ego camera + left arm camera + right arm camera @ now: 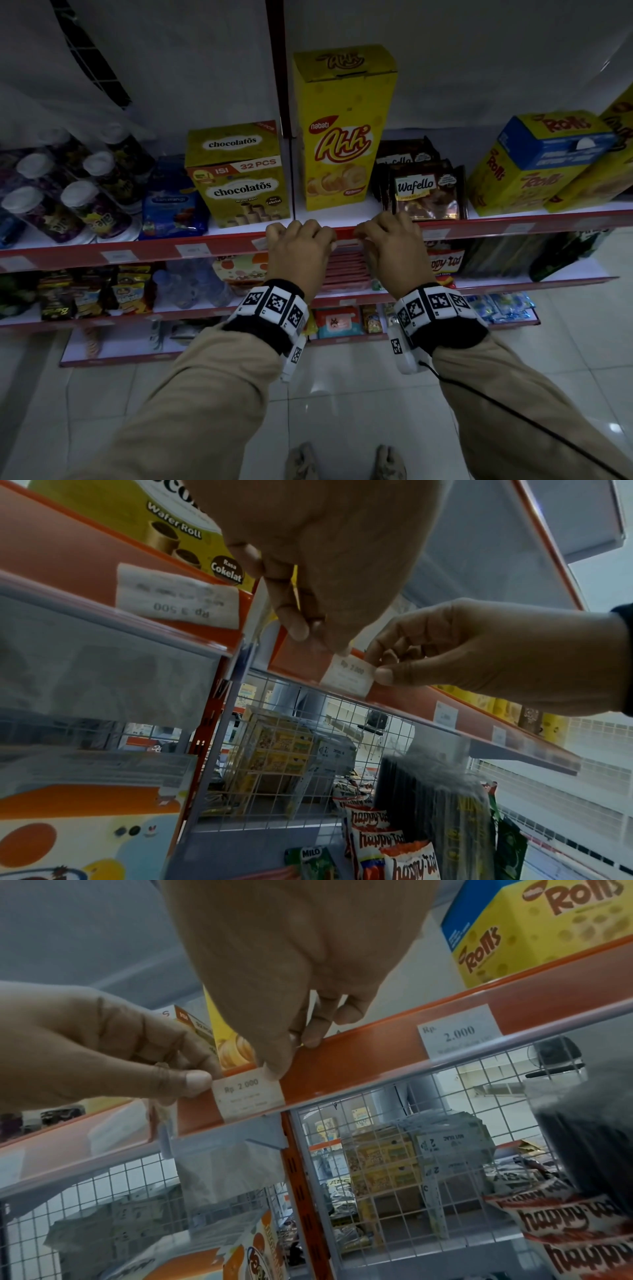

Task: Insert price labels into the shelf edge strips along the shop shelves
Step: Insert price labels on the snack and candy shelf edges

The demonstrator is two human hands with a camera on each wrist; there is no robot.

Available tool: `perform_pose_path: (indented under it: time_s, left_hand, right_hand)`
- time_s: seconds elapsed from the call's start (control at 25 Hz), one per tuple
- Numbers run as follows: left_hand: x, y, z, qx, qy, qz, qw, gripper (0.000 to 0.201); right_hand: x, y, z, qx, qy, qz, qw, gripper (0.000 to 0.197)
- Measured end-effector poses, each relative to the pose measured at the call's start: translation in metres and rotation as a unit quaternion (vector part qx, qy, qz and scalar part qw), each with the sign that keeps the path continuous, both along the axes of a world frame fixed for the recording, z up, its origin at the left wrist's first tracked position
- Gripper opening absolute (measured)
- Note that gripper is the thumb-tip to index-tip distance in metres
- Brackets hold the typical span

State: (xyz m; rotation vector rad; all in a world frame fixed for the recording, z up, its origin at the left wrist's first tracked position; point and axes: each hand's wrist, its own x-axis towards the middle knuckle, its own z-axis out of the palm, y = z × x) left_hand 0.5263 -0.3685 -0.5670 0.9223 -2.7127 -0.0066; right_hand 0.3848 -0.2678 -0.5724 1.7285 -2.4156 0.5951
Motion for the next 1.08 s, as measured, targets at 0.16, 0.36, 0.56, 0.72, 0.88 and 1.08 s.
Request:
perform_pose_path:
  time_s: [0.16,0.36,0.56,0.72,0.88,1.08]
  left_hand:
    - [0.001,0.000,0.000,0.001,0.001,0.001,1.000,0.023]
    - [0.006,0.000,0.005,0.012,0.028,-0.008,0.999,0.014]
    - [0.013,0.001,0.014,0.017,0.010,0.004,1.000,0.019]
    - [0.024,0.003,0.018,0.029,-0.015,0.007,0.999,0.029]
    - [0.043,0.002,0.021,0.041,-0.038,0.033,0.998,0.034]
    - [0.072,-0.015,0.021,0.037,-0.054,0.043,0.997,0.035]
  right_hand:
    - [0.001,0.001,-0.002,-0.014,-0.007,-0.005,1.000,0.011]
    - [0.003,0.000,-0.001,-0.059,-0.020,-0.005,0.998,0.007]
    - [0.003,-0.002,0.001,-0.043,-0.024,-0.026,0.998,0.007]
    - [0.003,-0.003,0.007,-0.025,-0.016,-0.023,0.999,0.006]
    - [0.011,-0.011,0.009,-0.033,-0.017,-0.017,0.999,0.006]
    - [0.053,-0.033,0.003,-0.055,-0.085,0.004,0.995,0.016]
